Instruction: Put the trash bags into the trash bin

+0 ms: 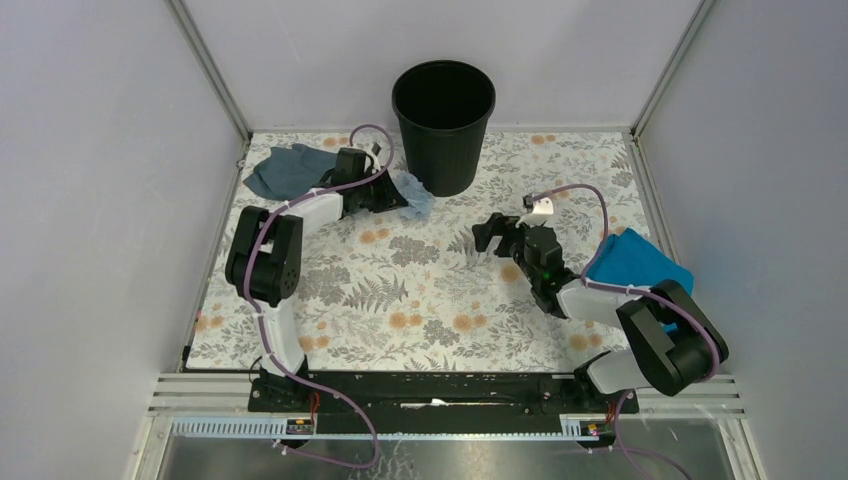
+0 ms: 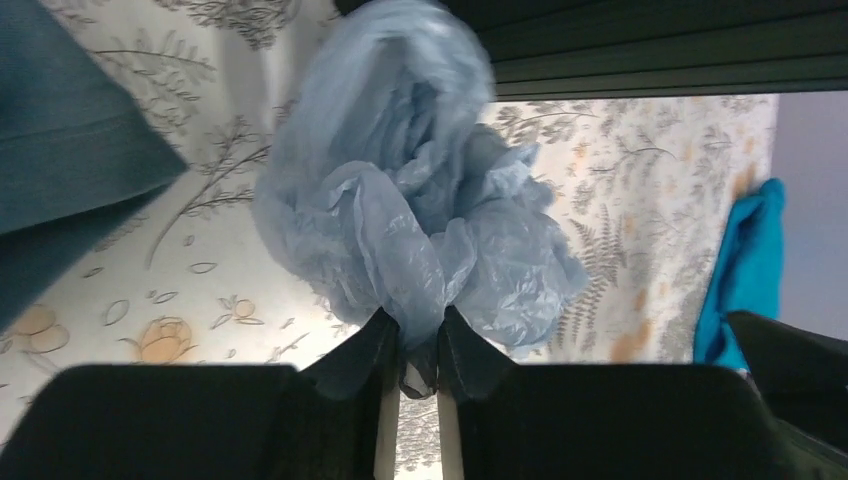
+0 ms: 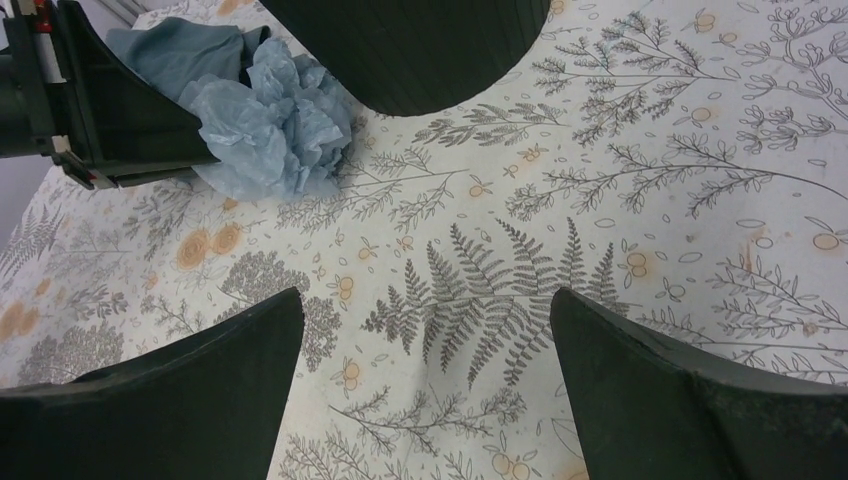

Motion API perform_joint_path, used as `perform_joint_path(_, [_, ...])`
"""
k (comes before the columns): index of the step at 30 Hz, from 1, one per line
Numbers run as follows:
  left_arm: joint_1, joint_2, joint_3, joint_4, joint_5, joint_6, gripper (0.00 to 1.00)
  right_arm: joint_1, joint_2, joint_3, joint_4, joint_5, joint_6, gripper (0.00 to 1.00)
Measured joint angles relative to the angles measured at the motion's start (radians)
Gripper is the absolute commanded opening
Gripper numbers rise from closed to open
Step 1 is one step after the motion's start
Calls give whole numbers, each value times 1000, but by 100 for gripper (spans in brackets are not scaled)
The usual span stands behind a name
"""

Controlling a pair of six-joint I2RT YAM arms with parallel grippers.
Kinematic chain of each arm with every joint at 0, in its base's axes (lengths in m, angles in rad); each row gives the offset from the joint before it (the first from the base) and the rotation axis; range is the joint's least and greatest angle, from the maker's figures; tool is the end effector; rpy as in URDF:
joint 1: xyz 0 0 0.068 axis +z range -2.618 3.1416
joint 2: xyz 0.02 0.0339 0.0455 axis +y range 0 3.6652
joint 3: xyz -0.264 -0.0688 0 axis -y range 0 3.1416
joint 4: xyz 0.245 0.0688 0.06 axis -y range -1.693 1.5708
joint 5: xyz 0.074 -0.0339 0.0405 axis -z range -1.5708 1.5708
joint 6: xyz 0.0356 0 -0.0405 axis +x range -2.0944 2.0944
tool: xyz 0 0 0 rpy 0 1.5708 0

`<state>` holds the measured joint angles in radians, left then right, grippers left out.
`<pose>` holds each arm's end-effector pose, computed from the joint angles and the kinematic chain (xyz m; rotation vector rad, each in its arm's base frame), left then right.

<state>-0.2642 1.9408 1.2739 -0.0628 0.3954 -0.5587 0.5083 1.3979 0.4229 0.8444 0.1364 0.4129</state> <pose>0.4064 -0.1242 0.1840 -0.1384 2.3872 -0.8633 0.2383 0.1272 0.1902 0.0211 1.7330 0.5687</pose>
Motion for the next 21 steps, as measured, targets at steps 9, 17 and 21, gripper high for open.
perform_joint_path(9, [-8, -103, -121, 163, 166, -154, 4, 0, 20, 48, -73, 29, 44, 100])
perform_joint_path(17, [-124, -188, -143, 305, 351, -281, 0, -1, -185, 84, -346, -175, 52, 92])
perform_joint_path(21, [-202, -219, -144, 340, 402, -321, 0, -1, -341, 105, -478, -288, 41, 79])
